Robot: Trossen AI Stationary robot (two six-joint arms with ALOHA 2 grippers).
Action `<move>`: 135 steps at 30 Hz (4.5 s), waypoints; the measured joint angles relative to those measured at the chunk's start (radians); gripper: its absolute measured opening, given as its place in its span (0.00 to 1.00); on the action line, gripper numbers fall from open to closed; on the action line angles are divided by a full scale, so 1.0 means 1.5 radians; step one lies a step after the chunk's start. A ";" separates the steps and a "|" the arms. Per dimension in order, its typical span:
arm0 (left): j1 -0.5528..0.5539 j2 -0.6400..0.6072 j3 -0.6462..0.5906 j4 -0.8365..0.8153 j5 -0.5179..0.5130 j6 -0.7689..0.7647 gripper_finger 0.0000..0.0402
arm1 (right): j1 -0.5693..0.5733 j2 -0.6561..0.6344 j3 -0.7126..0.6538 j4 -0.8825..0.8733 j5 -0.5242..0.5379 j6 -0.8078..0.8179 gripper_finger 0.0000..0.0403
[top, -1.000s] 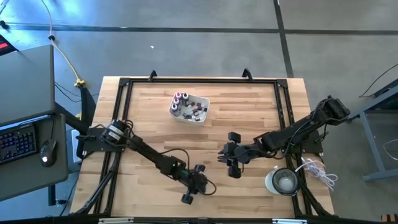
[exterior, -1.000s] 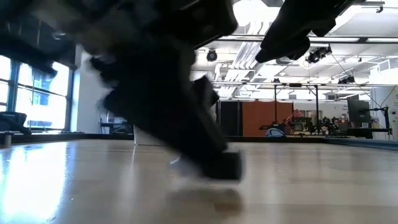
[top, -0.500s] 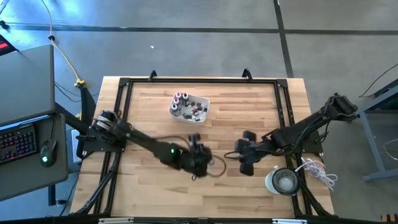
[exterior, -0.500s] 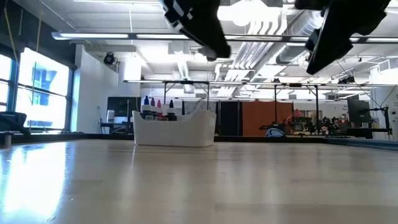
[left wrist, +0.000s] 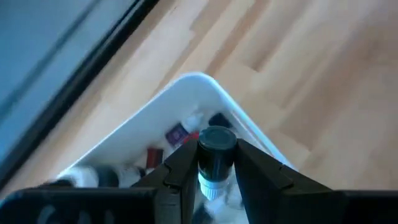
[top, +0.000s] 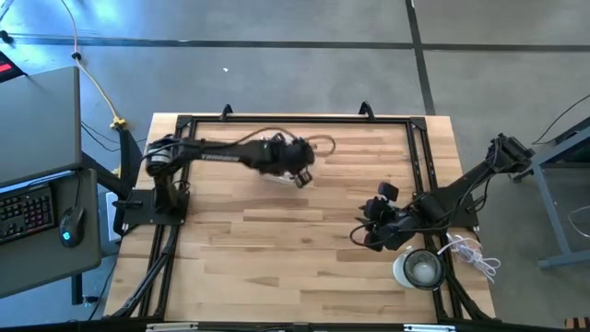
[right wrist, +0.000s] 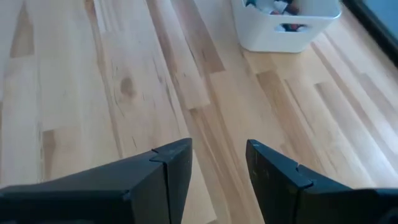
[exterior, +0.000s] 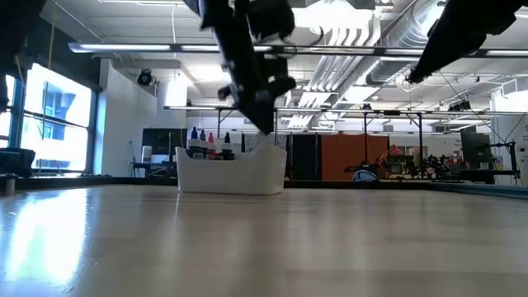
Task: Pick & Place food coloring
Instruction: Put the small green food coloring bottle into the white bin, then return to Home Position
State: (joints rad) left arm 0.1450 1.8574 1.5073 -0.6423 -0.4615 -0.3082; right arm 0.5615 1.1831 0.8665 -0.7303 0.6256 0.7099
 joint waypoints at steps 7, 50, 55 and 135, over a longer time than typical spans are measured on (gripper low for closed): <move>0.084 0.059 0.002 -0.016 0.101 -0.032 0.25 | 0.002 0.000 0.000 0.001 -0.074 -0.001 0.36; -0.051 -0.030 0.379 -0.614 0.071 0.045 0.25 | 0.033 0.000 0.000 -0.018 -0.101 0.048 0.36; -0.125 -0.191 0.262 -0.606 0.049 0.015 0.25 | 0.145 0.000 0.000 -0.103 0.039 0.156 0.36; 0.065 -0.706 -0.947 0.776 0.417 0.137 0.25 | -0.026 -0.784 -0.571 0.575 0.016 -0.595 0.36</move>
State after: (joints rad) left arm 0.2420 0.7980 0.0868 0.5210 0.1635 -0.1028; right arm 0.5232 0.0067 0.0093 0.1314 0.6502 -0.1833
